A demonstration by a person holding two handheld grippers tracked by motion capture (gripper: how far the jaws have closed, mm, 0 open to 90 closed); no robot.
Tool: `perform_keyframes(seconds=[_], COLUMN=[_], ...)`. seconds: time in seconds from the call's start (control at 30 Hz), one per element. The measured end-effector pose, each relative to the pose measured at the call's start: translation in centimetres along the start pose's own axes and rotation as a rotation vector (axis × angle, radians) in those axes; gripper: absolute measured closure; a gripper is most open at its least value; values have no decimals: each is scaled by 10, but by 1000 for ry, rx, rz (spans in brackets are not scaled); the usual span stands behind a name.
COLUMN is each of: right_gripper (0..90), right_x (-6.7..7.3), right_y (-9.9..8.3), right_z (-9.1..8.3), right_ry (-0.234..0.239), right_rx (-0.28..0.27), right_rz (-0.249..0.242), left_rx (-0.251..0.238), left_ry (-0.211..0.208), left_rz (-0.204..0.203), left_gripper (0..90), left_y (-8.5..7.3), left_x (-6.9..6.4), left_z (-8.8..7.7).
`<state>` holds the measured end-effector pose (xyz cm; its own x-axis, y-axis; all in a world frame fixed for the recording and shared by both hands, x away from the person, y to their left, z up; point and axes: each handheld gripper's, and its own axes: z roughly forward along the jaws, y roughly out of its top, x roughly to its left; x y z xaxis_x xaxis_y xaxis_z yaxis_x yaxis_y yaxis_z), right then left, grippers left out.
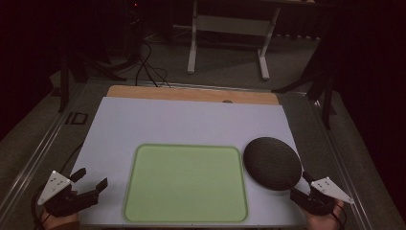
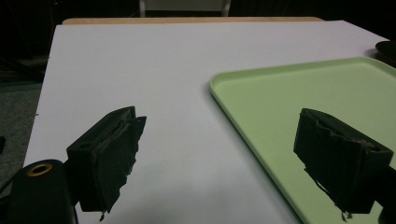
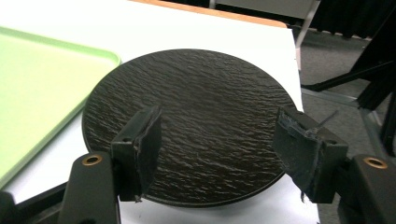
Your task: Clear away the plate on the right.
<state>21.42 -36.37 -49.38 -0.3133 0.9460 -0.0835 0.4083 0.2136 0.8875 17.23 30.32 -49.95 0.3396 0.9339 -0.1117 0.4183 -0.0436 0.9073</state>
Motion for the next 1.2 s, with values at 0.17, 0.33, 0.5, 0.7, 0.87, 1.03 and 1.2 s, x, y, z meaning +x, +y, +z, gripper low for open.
perform_keyframes(seconds=[0.17,0.33,0.5,0.7,0.87,1.03,1.2], right_gripper=[326,324,323,325,328,334,334], right_x=[2,2,5,9,14,17,18], right_y=[-1,-1,-1,0,4,14,22], right_z=[0,0,1,2,2,2,4], right_ry=[-36,-47,-56,-94,-121,-58,-44], right_rx=[29,34,43,79,108,115,138], right_rz=[-39,-41,-77,-151,-239,-289,-370], left_rx=[10,27,26,26,26,26,30], left_ry=[-13,-26,-26,-25,-23,-19,-8], left_rz=[-15,4,5,5,0,-2,-12], left_gripper=[143,143,145,146,146,146,147], left_y=[0,0,0,0,-1,-1,-2], left_x=[1,0,0,-1,0,0,1], left_z=[2,3,3,3,4,4,4])
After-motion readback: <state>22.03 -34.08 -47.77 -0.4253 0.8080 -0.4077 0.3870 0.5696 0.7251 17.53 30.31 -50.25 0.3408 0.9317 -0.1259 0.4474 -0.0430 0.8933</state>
